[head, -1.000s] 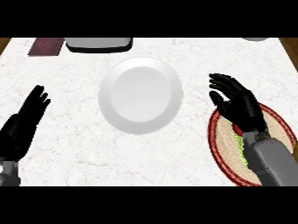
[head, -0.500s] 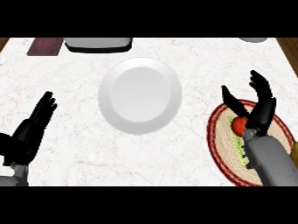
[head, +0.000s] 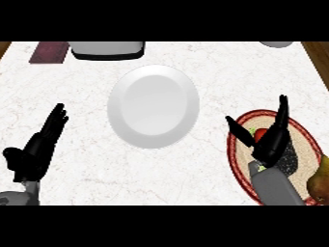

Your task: Pick the tomato from the placemat and place it in the plate

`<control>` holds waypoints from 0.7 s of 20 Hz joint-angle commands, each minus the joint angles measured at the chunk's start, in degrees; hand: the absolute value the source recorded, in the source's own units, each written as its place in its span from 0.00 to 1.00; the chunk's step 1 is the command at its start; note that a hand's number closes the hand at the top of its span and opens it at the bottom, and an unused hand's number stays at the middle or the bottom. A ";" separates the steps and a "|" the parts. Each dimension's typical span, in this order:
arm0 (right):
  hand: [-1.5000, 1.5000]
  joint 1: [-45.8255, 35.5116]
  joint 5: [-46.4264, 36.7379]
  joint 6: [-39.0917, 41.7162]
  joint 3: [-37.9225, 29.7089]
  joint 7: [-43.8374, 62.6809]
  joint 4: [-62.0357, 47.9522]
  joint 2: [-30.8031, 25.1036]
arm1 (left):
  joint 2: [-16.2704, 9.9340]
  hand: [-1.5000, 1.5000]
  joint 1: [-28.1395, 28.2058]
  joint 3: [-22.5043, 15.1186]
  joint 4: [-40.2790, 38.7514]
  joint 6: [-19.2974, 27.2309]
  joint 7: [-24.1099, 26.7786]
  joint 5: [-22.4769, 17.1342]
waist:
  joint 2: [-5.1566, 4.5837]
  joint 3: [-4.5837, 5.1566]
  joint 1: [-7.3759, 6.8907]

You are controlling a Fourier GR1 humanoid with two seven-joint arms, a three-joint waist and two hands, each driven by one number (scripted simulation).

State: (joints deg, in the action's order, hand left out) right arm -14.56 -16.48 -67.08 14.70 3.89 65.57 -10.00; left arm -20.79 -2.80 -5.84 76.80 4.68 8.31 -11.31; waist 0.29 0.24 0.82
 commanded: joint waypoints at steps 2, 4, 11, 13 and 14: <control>0.00 3.48 -9.56 -0.36 0.86 14.85 -1.06 -2.95 | -2.34 0.50 1.33 1.86 -0.34 -2.03 1.19 -0.52 | 0.32 0.21 0.46; 0.00 1.53 -12.93 4.39 1.04 20.77 -3.20 -4.26 | -0.11 0.50 1.31 0.32 -0.45 -0.38 0.87 0.54 | 0.27 0.30 0.18; 0.00 2.62 -18.81 21.72 5.50 40.90 -0.53 -7.21 | 1.09 0.50 1.13 -0.37 0.05 0.11 0.53 0.94 | 0.44 0.31 0.45; 0.00 2.64 -21.81 24.86 6.68 48.52 4.97 -7.54 | -0.32 0.50 2.59 1.59 -0.37 -0.63 1.95 0.08 | 0.65 0.28 0.61; 0.00 1.47 -22.81 27.85 6.53 52.29 8.24 -8.65 | 1.37 0.50 0.76 -0.09 0.38 2.17 0.04 2.28 | 0.50 0.13 0.78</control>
State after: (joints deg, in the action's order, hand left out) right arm -12.19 -35.10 -47.54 19.80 43.88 67.53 -16.55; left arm -20.52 -1.58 -5.25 76.56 4.91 8.97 -10.51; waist 0.78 0.53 1.35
